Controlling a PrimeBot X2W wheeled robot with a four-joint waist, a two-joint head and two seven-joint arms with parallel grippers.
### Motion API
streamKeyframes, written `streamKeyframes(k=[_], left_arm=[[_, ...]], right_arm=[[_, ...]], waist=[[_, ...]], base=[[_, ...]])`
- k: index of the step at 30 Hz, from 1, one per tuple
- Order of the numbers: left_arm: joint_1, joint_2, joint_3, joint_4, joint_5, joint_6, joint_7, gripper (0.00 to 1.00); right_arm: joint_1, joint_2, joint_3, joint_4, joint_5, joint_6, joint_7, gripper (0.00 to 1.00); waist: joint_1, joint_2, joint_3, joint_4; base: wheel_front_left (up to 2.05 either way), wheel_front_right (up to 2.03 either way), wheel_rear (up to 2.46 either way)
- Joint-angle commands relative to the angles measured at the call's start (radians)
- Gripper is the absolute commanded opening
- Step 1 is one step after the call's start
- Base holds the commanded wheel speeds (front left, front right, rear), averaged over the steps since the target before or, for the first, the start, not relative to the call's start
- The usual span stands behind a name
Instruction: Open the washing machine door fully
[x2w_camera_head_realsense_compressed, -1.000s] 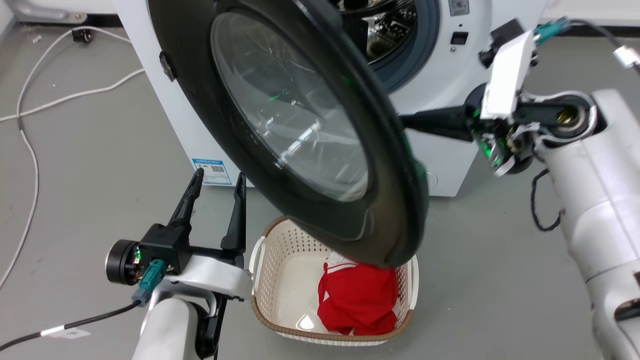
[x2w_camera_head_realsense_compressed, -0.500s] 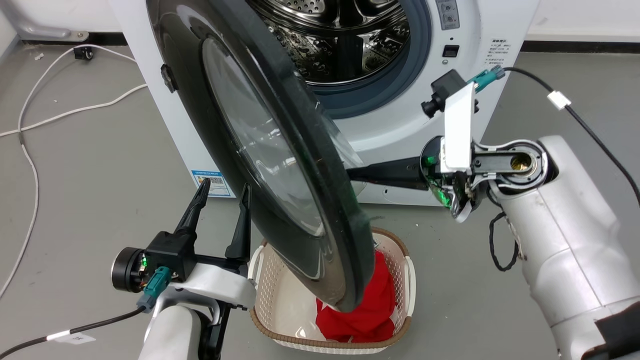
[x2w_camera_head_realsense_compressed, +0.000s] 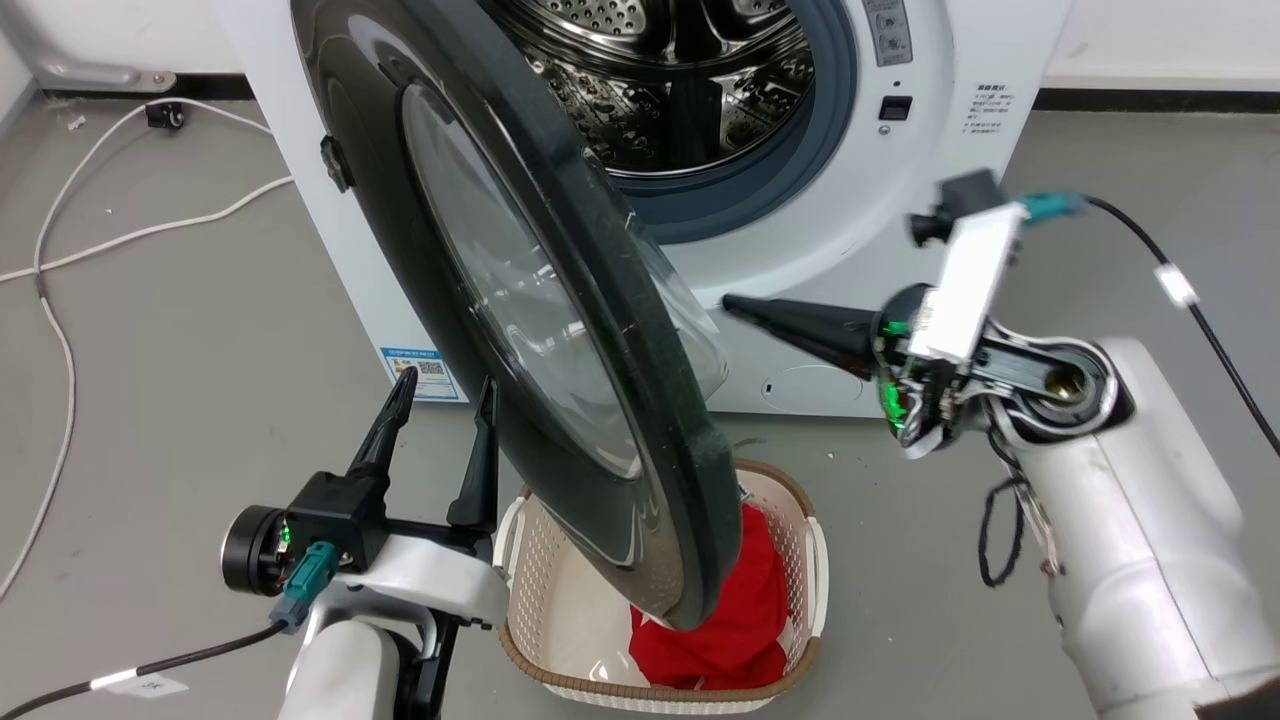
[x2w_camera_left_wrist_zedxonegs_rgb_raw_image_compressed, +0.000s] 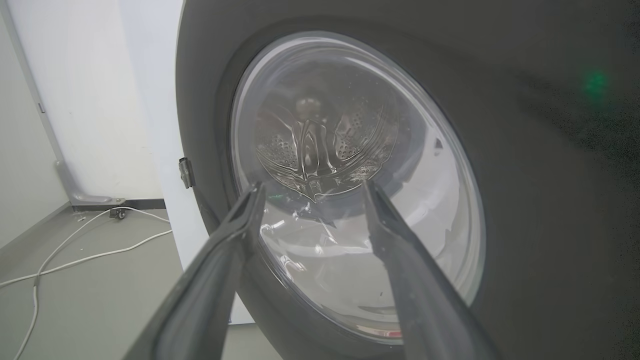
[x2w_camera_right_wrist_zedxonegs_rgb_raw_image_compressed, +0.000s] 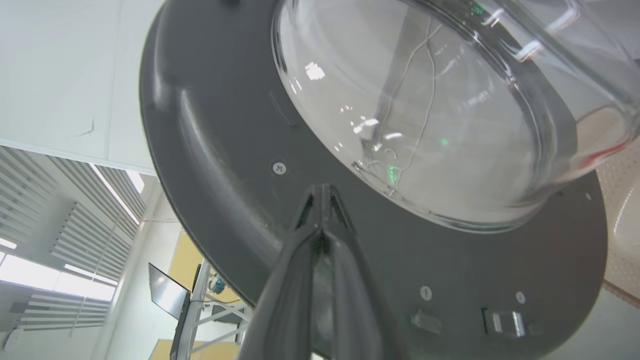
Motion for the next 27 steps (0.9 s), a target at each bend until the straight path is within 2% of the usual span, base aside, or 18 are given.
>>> streamKeyframes(k=[1, 8, 15, 16, 17, 18, 22, 24, 27], left_arm=[[0.016, -0.001, 0.003, 0.000, -0.004, 0.001, -0.003, 1.00], [0.048, -0.001, 0.019, -0.002, -0.002, 0.008, -0.003, 1.00], [0.081, -0.001, 0.040, -0.004, -0.002, 0.010, -0.003, 1.00], [0.082, -0.001, 0.044, -0.004, -0.003, 0.012, -0.003, 1.00], [0.083, -0.001, 0.047, -0.005, -0.004, 0.013, -0.003, 1.00], [0.085, -0.001, 0.051, -0.008, -0.006, 0.015, -0.003, 1.00], [0.096, -0.001, 0.061, -0.011, -0.009, 0.018, -0.003, 1.00], [0.098, -0.001, 0.066, -0.013, -0.009, 0.018, -0.003, 1.00], [0.101, -0.001, 0.073, -0.016, -0.007, 0.019, -0.003, 1.00]], right_arm=[[0.028, 0.000, -0.013, -0.008, 0.009, 0.000, -0.022, 0.00], [0.191, 0.001, -0.170, -0.063, 0.047, 0.000, -0.267, 0.00], [0.382, 0.006, -0.283, -0.131, 0.117, 0.000, -0.393, 0.00], [0.408, 0.008, -0.293, -0.145, 0.122, 0.000, -0.413, 0.29], [0.430, 0.010, -0.302, -0.158, 0.129, 0.000, -0.436, 0.49], [0.451, 0.010, -0.307, -0.176, 0.129, 0.000, -0.459, 0.99], [0.532, 0.011, -0.305, -0.265, 0.065, 0.000, -0.597, 1.00], [0.567, 0.011, -0.293, -0.310, -0.022, 0.000, -0.705, 1.00], [0.608, -0.004, -0.263, -0.356, -0.216, 0.000, -0.883, 1.00]], waist=[[0.0001, 0.0000, -0.003, -0.001], [0.0001, 0.0000, -0.033, -0.019], [0.0001, 0.0000, -0.052, -0.040], [0.0001, 0.0000, -0.053, -0.043], [0.0001, 0.0000, -0.054, -0.045], [0.0001, 0.0000, -0.054, -0.047], [0.0001, 0.0000, -0.059, -0.049], [0.0001, 0.0000, -0.059, -0.051], [0.0001, 0.0000, -0.060, -0.055]], base=[[0.00, 0.00, 0.00], [0.00, 0.00, 0.00], [0.00, 0.00, 0.00], [0.00, 0.00, 0.00], [0.00, 0.00, 0.00], [0.00, 0.00, 0.00], [0.00, 0.00, 0.00], [0.00, 0.00, 0.00], [0.00, 0.00, 0.00]])
